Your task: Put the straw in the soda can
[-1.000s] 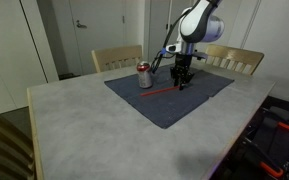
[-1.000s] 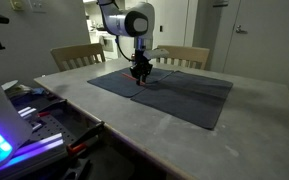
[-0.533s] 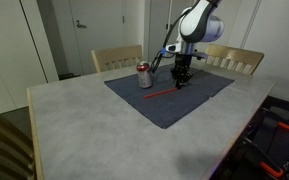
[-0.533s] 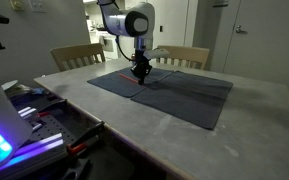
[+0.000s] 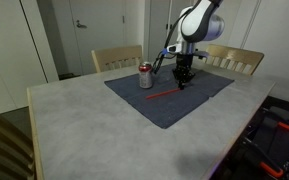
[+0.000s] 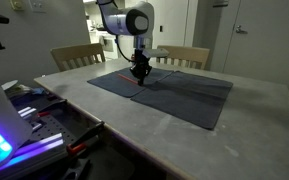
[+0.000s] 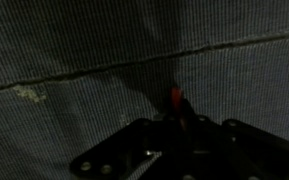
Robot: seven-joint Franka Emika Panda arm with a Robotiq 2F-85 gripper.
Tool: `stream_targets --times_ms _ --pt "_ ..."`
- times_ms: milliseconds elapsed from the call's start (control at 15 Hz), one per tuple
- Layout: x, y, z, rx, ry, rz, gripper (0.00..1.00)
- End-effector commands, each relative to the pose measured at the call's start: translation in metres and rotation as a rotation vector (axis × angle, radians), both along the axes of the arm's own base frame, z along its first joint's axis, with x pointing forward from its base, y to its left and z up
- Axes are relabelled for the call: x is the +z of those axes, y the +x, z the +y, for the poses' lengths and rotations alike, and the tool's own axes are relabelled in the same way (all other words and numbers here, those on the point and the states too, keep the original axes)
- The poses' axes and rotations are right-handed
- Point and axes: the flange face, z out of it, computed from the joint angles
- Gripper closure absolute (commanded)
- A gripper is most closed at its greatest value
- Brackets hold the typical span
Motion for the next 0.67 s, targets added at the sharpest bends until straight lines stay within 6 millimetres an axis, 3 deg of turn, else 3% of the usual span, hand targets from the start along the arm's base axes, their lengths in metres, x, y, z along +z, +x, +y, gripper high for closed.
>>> stream_targets --times_ms 0,333,600 --pt "0.020 -0.011 0.000 0.003 -0.059 0.032 0.98" --pt "0.048 -0.012 0.000 0.019 -0.149 0.076 0.98" --pt "0.064 -0.018 0.001 0.015 -0.162 0.279 0.98"
